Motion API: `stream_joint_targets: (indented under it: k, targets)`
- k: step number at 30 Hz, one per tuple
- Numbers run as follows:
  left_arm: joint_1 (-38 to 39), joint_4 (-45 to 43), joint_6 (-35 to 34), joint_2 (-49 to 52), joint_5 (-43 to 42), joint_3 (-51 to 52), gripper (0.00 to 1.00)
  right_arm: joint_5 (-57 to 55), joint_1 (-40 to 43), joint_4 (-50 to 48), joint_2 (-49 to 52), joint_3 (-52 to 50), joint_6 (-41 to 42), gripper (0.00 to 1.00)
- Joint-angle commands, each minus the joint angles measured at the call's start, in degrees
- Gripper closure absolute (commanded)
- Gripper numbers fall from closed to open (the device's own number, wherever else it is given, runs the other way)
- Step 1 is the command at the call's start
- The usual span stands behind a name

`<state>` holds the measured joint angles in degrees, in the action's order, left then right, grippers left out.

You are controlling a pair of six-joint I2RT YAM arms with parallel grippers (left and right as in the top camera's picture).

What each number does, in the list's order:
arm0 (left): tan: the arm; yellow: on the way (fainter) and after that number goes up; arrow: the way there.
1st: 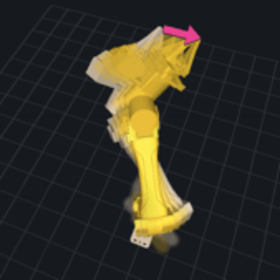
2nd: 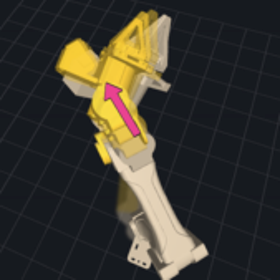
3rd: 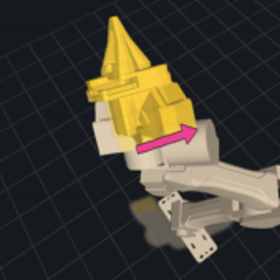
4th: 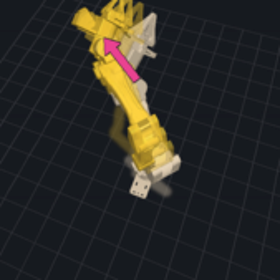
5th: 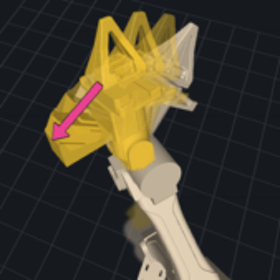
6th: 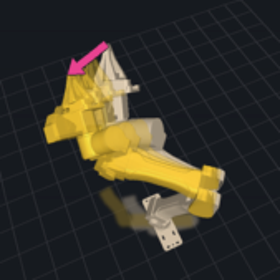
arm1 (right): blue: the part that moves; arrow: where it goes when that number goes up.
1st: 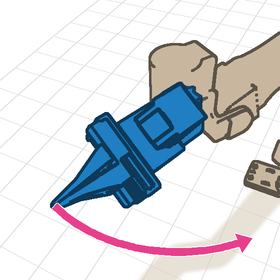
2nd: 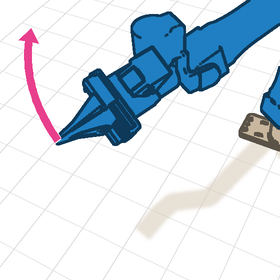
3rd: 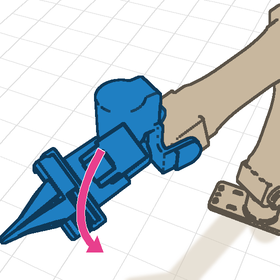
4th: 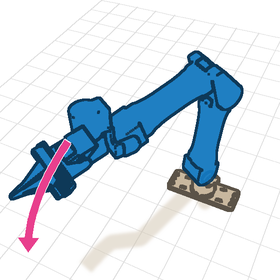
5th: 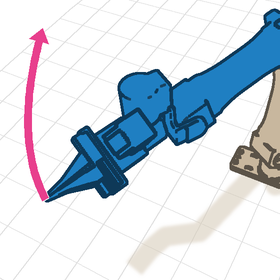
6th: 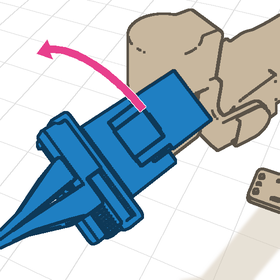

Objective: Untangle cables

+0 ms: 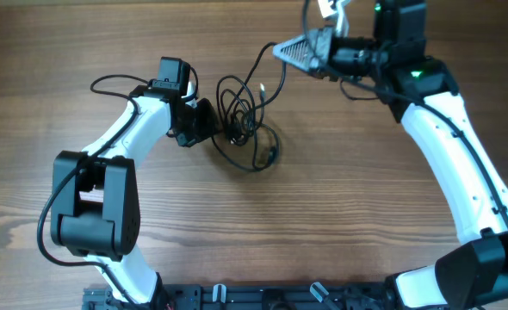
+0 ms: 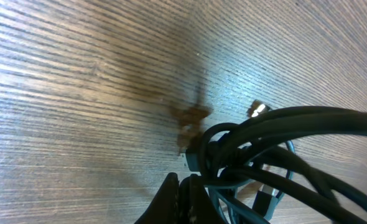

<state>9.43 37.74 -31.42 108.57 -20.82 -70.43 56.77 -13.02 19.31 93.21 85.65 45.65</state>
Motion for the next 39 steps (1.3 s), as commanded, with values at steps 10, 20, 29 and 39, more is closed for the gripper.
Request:
stream_joint_targets:
  k: [10,20,29,39]
  targets:
    - [-0.63,0.66,-0.59,1.81,5.90,1.14,0.96,2.69,17.64,-2.43,0.20,2.08,11.78,0.91]
    - [3.52,-0.46,-2.64,1.86,5.90,1.14,0.96,-27.85,6.08,30.08,5.55,1.90,-22.23,0.55]
    - [3.32,-1.03,-8.13,1.86,5.49,1.14,0.96,-34.53,-7.93,33.97,5.60,1.88,-19.74,0.55]
    - [0.42,-4.09,-14.23,1.86,3.76,1.14,0.96,-33.68,-12.39,32.87,6.03,-6.56,-55.21,0.42]
